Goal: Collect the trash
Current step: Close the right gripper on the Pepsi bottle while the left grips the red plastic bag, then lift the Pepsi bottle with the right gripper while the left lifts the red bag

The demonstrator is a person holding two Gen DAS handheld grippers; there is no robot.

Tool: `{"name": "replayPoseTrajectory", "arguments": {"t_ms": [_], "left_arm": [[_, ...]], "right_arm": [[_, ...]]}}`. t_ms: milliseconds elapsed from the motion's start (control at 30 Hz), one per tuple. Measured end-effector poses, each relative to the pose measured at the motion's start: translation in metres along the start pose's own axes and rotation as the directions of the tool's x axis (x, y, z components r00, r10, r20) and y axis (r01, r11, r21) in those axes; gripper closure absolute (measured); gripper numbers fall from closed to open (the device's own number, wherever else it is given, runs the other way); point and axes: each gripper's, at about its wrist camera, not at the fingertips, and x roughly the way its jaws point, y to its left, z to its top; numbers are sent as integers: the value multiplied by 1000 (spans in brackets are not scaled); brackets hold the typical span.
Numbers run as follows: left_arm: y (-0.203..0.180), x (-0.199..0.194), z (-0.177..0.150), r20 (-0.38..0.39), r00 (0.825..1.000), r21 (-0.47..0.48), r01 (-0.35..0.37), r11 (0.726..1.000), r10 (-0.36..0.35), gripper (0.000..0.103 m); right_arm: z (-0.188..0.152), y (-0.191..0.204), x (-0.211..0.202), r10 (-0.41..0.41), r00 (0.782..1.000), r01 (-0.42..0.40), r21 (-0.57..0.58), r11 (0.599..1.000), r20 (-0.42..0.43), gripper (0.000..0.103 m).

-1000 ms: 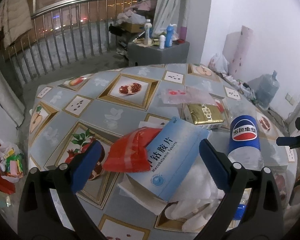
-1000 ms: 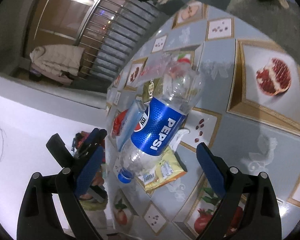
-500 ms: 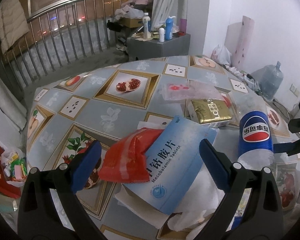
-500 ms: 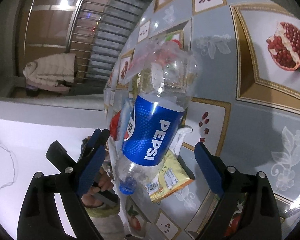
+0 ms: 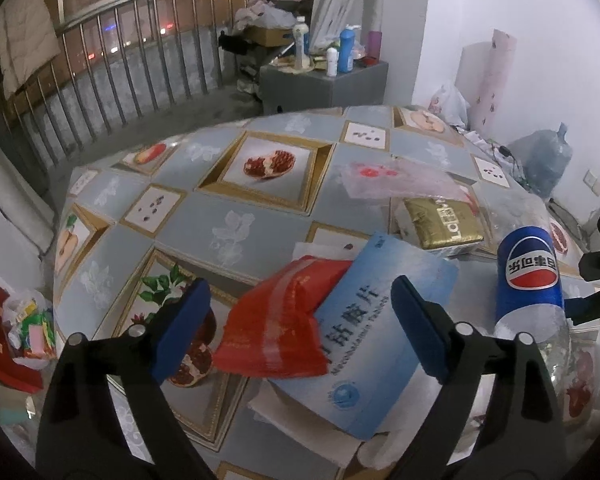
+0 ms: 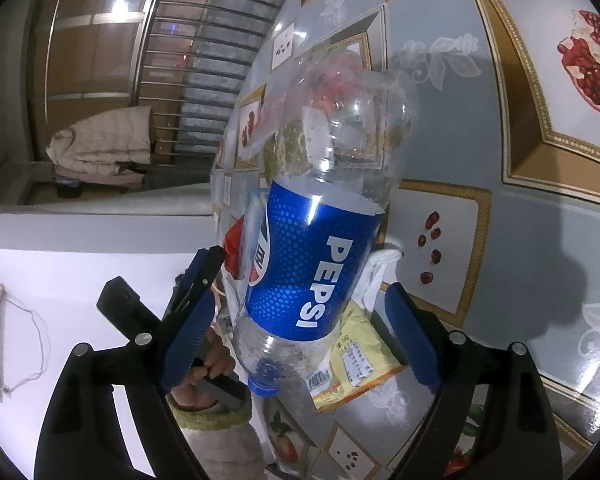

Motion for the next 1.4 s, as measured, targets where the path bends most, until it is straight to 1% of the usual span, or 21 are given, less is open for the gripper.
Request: {"name": "replayPoseTrajectory", "arguments": {"t_ms": [67,167,300,400,567,700,800,1100,1400], "left_arm": [[5,7,-2,-41,999,-7,7,1000,-8,19],[4,15,-6,-80,997,3,9,1000,-8,22],[6,18,-5,-79,996,-20,25,999,-26,23],[11,22,-4,-84,996,-51,37,998,-41,28],[16,26,0,-90,993,-107,61,992,-71,42],[18,28,3,-90,992,-135,78,988,-91,55],[19,29,4,-92,990,-154,90,984,-105,61],[18,29,6,-88,992,-148,82,986,-95,70],[22,21,9,-46,994,-158,93,983,-101,75]], "right_arm": [[1,0,1,1,1000,-1,1,1000,-2,18],[2,-2,4,2,1000,-2,6,1000,-6,18],[2,-5,7,7,1000,-7,16,1000,-16,19],[3,-6,8,12,1000,-12,19,1000,-23,20],[4,-7,10,21,999,-20,27,999,-25,20],[5,-9,11,30,999,-29,33,999,-30,21],[5,-11,13,33,999,-31,36,999,-35,21],[5,-10,16,35,999,-34,39,999,-37,21],[6,-6,25,40,998,-38,42,998,-45,21]]}}
